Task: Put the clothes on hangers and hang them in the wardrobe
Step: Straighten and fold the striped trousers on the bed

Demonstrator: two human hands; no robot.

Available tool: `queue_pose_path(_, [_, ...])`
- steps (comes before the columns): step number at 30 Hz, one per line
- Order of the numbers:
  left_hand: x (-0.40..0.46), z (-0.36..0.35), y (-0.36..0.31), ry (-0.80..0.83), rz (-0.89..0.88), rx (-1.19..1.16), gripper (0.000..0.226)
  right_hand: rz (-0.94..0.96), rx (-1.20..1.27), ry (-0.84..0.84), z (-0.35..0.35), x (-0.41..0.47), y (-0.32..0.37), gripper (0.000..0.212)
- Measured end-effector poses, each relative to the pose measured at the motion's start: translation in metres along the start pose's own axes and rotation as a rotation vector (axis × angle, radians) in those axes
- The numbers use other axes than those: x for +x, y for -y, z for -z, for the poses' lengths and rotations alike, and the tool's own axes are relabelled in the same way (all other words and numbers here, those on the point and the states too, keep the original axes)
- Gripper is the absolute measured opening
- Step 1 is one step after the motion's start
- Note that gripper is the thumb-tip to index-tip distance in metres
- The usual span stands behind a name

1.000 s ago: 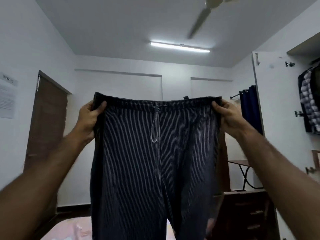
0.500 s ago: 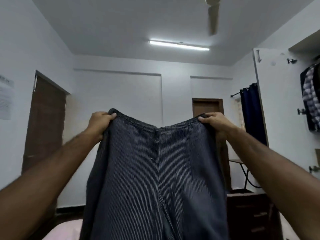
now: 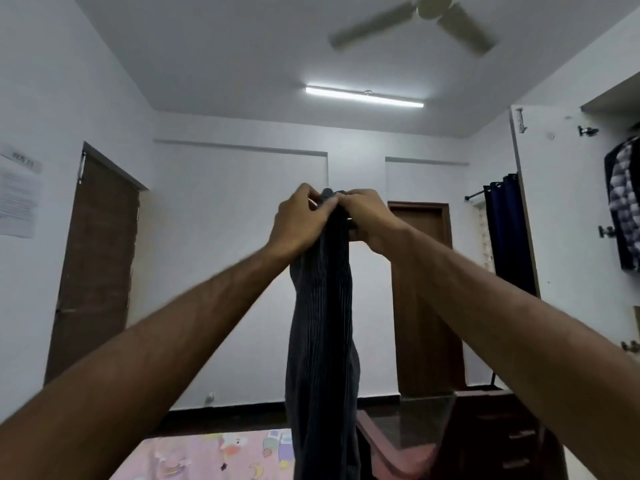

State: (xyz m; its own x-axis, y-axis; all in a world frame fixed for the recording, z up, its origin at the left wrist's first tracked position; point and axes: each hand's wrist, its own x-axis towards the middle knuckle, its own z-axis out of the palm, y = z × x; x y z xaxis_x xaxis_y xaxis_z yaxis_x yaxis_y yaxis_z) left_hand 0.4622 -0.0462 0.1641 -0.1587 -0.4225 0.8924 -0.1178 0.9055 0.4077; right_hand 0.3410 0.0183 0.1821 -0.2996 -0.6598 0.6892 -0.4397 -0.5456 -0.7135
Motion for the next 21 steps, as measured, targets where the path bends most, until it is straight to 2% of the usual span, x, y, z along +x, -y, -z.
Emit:
queue_pose_path(3, [-0.006, 0.014, 0.001, 0.273, 0.043, -0.27, 0.033, -0.006, 0.014, 0.143, 0.006, -0.007, 0.004, 0.046])
queue_pose_path(5, [-0.006, 0.023, 0.014, 0.361, -0.1, -0.212, 0.029, 0.04, -0.039, 0.162, 0.01, -0.006, -0.001, 0.042])
queue_pose_path(7, [-0.003, 0.03, 0.031, 0.267, -0.308, -0.005, 0.036, 0.081, -0.008, 0.146, 0.014, -0.003, -0.007, 0.03])
queue_pose_path(8, [-0.002, 0.034, 0.041, 0.182, -0.354, 0.067, 0.041, 0.099, 0.018, 0.151, 0.017, -0.001, -0.009, 0.027])
queue_pose_path(9, [-0.002, 0.038, 0.048, 0.128, -0.322, 0.079, 0.048, 0.123, 0.042, 0.173, 0.02, 0.001, -0.01, 0.025])
queue_pose_path(10, [-0.004, 0.044, 0.052, 0.146, -0.236, 0.049, 0.057, 0.148, 0.062, 0.202, 0.025, 0.004, -0.011, 0.026])
queue_pose_path(12, [-0.008, 0.058, 0.058, 0.364, -0.014, -0.14, 0.069, 0.182, 0.097, 0.252, 0.034, 0.005, -0.01, 0.026])
queue_pose_path(14, [-0.012, 0.066, 0.063, 0.595, 0.1, -0.295, 0.062, 0.193, 0.113, 0.285, 0.042, 0.003, -0.01, 0.027])
queue_pose_path(15, [-0.013, 0.069, 0.064, 0.66, 0.097, -0.342, 0.055, 0.196, 0.11, 0.295, 0.045, 0.003, -0.009, 0.027])
queue_pose_path(17, [-0.017, 0.07, 0.058, 0.69, 0.047, -0.423, 0.048, 0.208, 0.098, 0.324, 0.048, 0.004, -0.011, 0.026])
queue_pose_path(19, [-0.018, 0.07, 0.047, 0.677, 0.014, -0.463, 0.048, 0.22, 0.085, 0.352, 0.048, 0.005, -0.012, 0.025])
queue_pose_path(21, [-0.018, 0.07, 0.037, 0.648, -0.036, -0.395, 0.056, 0.236, 0.063, 0.348, 0.047, 0.004, -0.012, 0.025])
